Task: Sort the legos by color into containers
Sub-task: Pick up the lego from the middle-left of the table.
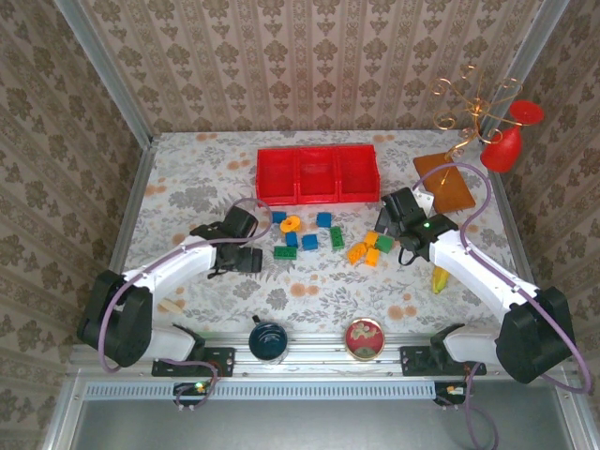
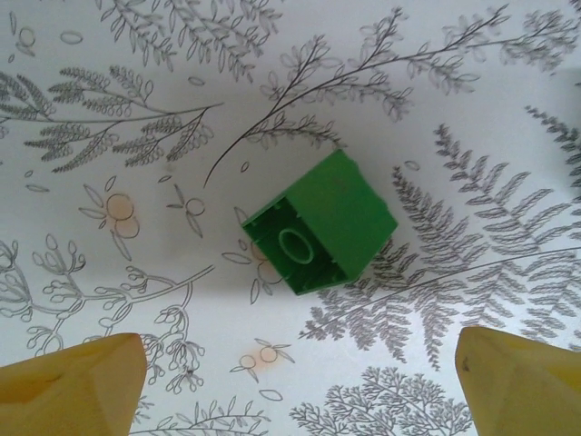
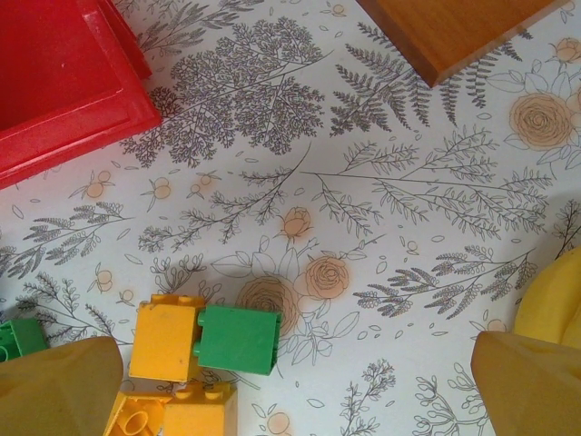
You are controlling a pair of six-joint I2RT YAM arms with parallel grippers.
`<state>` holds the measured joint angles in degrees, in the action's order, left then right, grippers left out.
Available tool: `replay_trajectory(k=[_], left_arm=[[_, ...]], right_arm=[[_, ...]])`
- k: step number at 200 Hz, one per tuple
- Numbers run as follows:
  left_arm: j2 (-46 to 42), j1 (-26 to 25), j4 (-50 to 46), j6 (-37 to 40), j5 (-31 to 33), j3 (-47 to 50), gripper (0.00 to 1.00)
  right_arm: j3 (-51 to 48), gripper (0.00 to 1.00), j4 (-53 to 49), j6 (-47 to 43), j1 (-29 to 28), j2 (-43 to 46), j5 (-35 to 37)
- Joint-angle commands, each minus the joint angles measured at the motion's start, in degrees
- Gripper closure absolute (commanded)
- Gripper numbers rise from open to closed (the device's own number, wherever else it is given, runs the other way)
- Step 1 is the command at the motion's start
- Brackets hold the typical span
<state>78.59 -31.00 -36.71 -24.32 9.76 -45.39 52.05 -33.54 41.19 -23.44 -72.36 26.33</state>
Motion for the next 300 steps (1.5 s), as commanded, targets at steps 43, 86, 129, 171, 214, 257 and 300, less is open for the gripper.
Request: replay_trajectory(k=[43, 86, 129, 171, 214, 257, 300], left_arm=[[5.5, 3.4, 1.7, 3.0, -1.0, -2.0, 0.19], [7.9, 8.1, 6.5, 3.4, -2.8, -3.3, 0.19], [9.3, 11.0, 9.5, 2.4, -4.3, -3.1, 0.24], [10.6, 12.5, 13.1, 1.3, -6.4, -2.2, 0.32], [13.4, 13.3, 14.6, 1.0, -6.9, -3.5, 0.43], [13.7, 13.3, 15.9, -0.1, -6.6, -2.2, 0.61], [10.9, 13.0, 16.7, -0.5, -6.0, -1.7, 0.68]], right_arm=[[1.1, 0.00, -1.8, 2.2, -0.3, 1.5, 2.4], [1.0, 0.00, -1.4, 2.0, -0.3, 1.4, 2.4], [1.4, 0.00, -1.4, 2.0, -0.3, 0.8, 2.4], [1.7, 0.00, -0.8, 2.0, -0.3, -0.2, 2.2], [1.9, 0.00, -0.5, 1.9, -0.3, -0.9, 1.7], [1.7, 0.00, 0.0, 1.9, -0.3, -0.1, 2.0], [1.7, 0.00, 0.8, 1.8, -0.3, 0.6, 2.6]])
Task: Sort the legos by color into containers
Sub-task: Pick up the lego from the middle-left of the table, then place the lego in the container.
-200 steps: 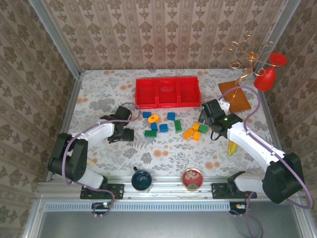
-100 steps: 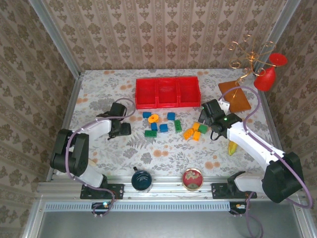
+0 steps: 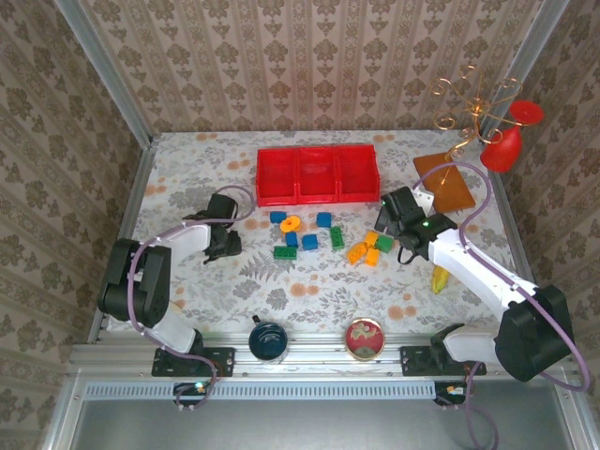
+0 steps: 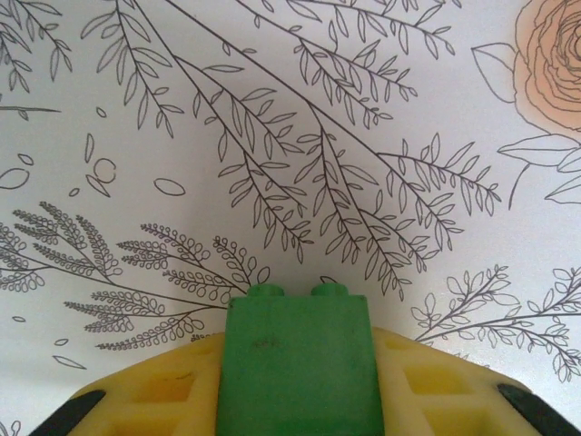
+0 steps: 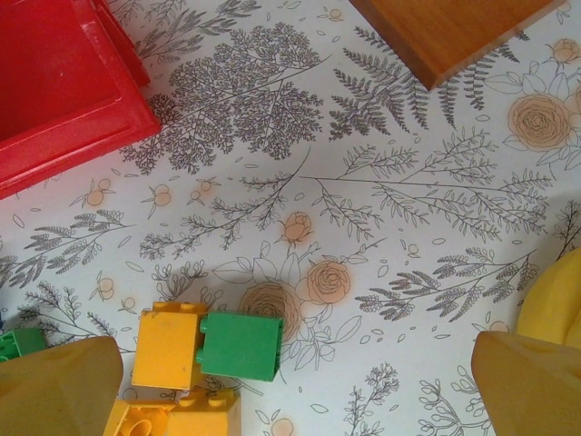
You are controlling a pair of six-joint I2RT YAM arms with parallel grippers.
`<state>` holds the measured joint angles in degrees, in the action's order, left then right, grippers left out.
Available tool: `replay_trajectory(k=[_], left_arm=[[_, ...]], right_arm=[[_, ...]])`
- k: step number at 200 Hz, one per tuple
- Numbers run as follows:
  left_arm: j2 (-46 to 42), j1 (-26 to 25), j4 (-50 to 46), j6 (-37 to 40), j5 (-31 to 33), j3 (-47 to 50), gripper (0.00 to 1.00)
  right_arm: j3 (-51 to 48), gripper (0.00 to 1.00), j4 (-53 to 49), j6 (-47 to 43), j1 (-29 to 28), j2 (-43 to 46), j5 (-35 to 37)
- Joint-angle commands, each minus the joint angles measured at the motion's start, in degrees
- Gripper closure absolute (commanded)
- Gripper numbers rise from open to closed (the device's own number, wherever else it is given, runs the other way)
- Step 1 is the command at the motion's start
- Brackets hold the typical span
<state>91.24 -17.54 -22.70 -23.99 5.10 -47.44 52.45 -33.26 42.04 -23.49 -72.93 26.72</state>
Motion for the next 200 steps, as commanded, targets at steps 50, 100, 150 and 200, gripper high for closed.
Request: replay_trajectory(k=[50, 100, 150, 200], left_arm=[[-7.3, -5.7, 4.5, -0.7, 2.0, -5.1, 0.70], [2.4, -8.2, 7.7, 3.7, 3.2, -20.6, 0.70], [16.2, -10.1, 5.8, 7.1, 3.1, -37.0, 0.69], [23.6, -10.2, 3.3, 8.3, 4.3, -44.9, 0.57]], right_arm=[[0.4, 0.00, 1.9, 0.7, -0.3, 2.3, 3.2], [0.9, 0.00, 1.3, 0.1, -0.3, 2.1, 3.7], [0.4, 0.00, 0.4, 0.5, -0.6, 1.7, 4.2], [1.3, 0.00, -2.6, 0.5, -0.6, -0.5, 5.4]])
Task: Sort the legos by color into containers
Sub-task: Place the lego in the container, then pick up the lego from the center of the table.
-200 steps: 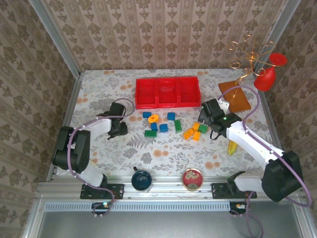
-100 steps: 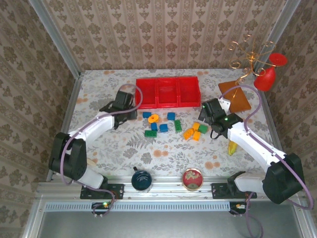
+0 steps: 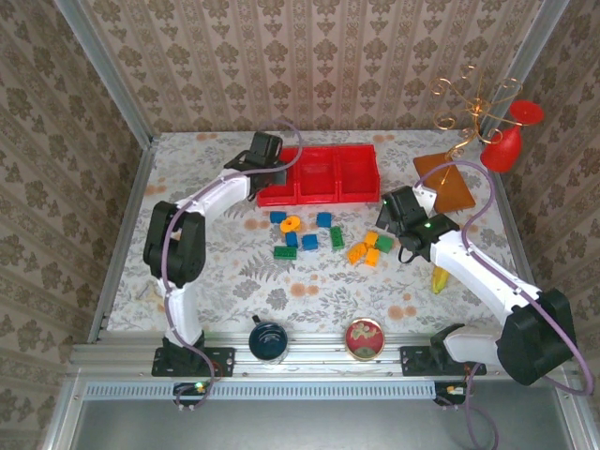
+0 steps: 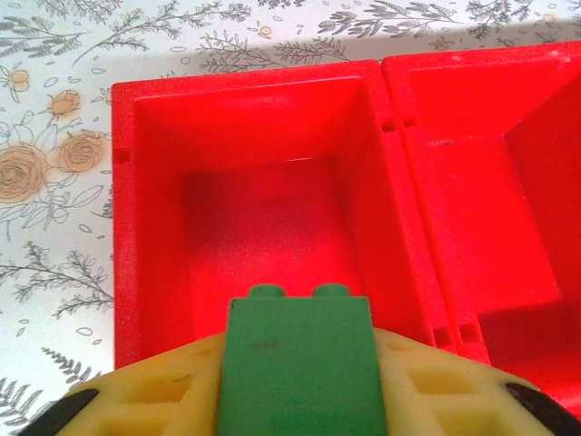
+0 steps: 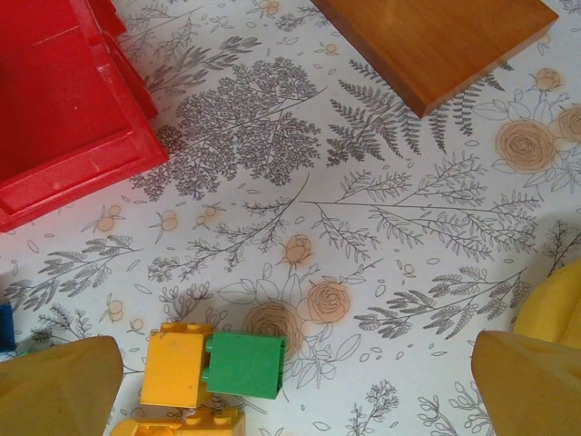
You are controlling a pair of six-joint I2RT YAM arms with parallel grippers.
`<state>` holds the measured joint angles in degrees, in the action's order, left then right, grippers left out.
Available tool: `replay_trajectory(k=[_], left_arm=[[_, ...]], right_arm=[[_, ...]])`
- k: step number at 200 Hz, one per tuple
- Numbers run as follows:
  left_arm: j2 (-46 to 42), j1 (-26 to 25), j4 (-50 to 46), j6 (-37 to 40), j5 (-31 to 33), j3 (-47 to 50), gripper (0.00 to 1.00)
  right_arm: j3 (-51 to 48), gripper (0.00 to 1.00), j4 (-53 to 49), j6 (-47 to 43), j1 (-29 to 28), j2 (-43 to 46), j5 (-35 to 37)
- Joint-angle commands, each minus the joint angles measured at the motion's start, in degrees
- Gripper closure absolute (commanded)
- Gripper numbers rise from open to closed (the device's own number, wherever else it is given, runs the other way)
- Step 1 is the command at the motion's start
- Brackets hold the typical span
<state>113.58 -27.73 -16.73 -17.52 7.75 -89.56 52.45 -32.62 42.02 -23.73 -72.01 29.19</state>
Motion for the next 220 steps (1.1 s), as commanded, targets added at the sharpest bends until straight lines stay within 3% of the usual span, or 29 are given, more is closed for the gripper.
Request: replay_trajectory(k=[1, 56, 103, 120, 142, 183, 220], left_arm=[[1.3, 0.0, -2.6, 1.8, 1.7, -2.8, 0.57], [1.6, -0.1, -3.5, 1.7, 2.2, -3.4, 0.42], [-6.9, -1.7, -3.1, 0.7, 1.5, 4.3, 0.30], [-11.3, -2.8, -2.7, 0.3, 0.9, 9.6, 0.21], [-16.5, -4.7, -3.6, -0.5, 1.3, 16.4, 0.00], [-25.0, -9.5, -3.6, -4.7, 3.6, 29.0, 0.00], [-27.6, -14.6, -1.2, -8.0, 6.0, 35.9, 0.00]], right_arm=[[1.3, 0.00, -3.3, 0.5, -0.4, -1.4, 2.9], [1.2, 0.00, -3.7, 1.1, -0.4, -2.7, 2.6], [0.7, 0.00, -4.1, 1.9, -0.4, -2.7, 3.2], [0.6, 0.00, -4.4, 2.3, -0.4, -2.5, 3.4], [0.5, 0.00, -4.2, 2.3, -0.3, -2.0, 3.4], [0.7, 0.00, -5.2, 3.4, -0.3, -1.5, 4.4], [0.6, 0.00, -5.8, 4.2, -0.3, -1.3, 4.5]])
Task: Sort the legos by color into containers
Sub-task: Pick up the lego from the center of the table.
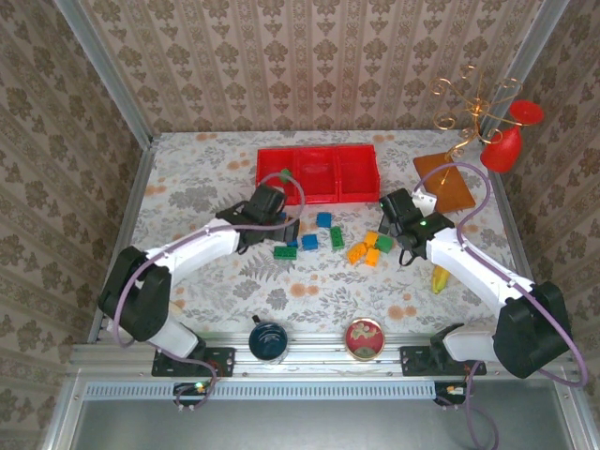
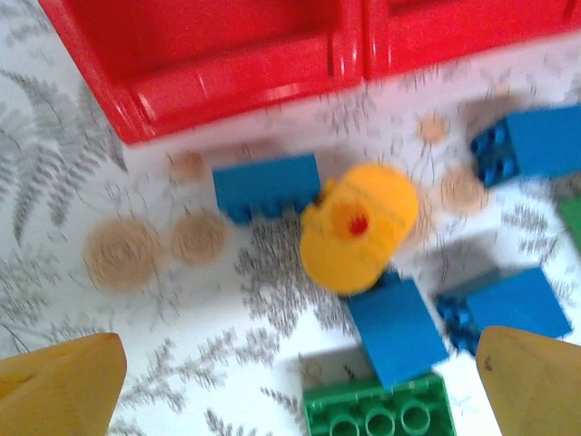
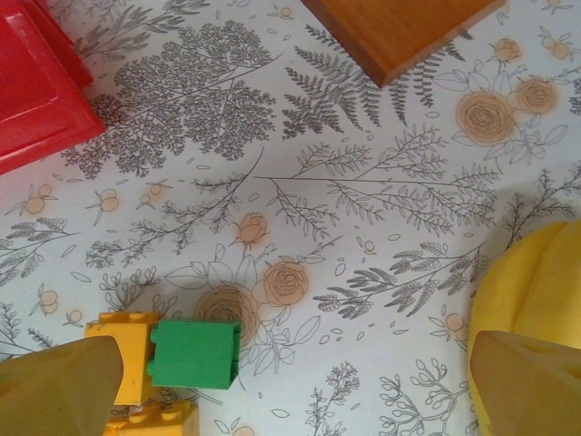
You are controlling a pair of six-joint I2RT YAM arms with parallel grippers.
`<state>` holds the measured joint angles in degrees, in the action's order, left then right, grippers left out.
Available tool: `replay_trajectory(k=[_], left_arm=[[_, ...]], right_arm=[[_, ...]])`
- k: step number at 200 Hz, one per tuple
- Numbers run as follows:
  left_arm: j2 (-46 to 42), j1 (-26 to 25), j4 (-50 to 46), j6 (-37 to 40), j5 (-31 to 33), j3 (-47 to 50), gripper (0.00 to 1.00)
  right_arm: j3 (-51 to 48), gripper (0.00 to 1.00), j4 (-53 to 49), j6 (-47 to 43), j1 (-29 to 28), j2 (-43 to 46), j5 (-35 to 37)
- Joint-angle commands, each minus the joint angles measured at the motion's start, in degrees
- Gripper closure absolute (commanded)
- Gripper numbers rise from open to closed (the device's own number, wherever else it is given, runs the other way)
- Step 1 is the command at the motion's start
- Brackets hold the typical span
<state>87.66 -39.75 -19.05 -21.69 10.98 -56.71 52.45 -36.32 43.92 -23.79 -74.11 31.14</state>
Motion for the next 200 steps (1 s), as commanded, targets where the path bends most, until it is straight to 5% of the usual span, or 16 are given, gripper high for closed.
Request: replay_trajectory(k=[1, 96, 200], left_arm=[[-1.7, -2.7, 1.2, -3.9, 2.8, 3.2, 0.00], [6.5, -6.7, 4.3, -7.0, 1.6, 4.6, 0.04], [11.9, -5.6, 3.2, -8.8, 2.4, 3.4, 0.31]], right_arm=[[0.6, 0.00, -2.2, 2.3, -0.2, 0.8, 2.5], [-0.4, 0.00, -1.0, 3.0, -0.3, 2.9, 2.2], [-0.3, 0.00, 0.0, 2.2, -0.2, 3.0, 1.9]])
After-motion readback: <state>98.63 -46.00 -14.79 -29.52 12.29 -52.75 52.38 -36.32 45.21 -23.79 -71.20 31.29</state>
